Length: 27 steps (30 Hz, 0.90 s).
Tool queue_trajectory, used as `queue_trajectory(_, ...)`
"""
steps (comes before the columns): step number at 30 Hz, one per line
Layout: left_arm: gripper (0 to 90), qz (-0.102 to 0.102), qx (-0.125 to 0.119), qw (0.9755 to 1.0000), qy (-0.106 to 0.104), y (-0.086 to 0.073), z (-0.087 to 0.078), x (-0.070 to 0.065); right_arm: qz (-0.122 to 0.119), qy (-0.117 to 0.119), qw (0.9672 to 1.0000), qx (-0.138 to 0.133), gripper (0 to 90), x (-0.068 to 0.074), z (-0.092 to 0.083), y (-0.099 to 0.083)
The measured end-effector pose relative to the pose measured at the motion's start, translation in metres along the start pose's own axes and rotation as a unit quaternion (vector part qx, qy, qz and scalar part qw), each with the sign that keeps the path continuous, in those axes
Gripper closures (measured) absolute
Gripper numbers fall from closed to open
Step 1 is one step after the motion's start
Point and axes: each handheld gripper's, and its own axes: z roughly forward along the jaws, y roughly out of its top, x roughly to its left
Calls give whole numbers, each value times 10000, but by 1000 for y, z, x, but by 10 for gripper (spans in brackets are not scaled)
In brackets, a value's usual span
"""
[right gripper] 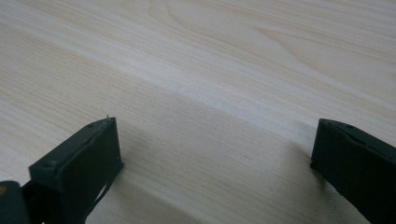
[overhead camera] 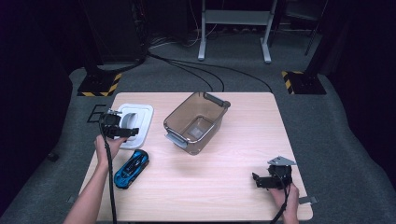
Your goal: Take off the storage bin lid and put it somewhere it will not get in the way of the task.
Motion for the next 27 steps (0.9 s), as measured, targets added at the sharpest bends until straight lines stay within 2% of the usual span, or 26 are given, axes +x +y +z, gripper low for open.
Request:
queue_trajectory(2,2,113,25,9999,-37,-2,-4,-4,0,1,10000,1,5,0,0,0)
queue_trajectory(4,1,116,-13,9998,-162,-6,-9,-6,2,1,10000,1,5,0,0,0)
queue_trajectory(5,1,90,-97,9998,-149,-8,-10,-9,-2,0,10000,1,5,0,0,0)
queue_trajectory(18,0,473,-198,9983,-285,-29,-27,-35,3,-3,10000,0,5,0,0,0)
queue_trajectory(20,0,487,-283,9980,-281,-35,-29,-39,3,-3,10000,0,5,0,0,0)
queue_trajectory(21,0,538,-206,9979,-299,-35,-31,-40,4,-2,10000,1,5,0,0,0)
queue_trajectory(27,0,612,-169,9975,-325,-48,-30,-43,7,-4,10000,-5,5,0,0,0)
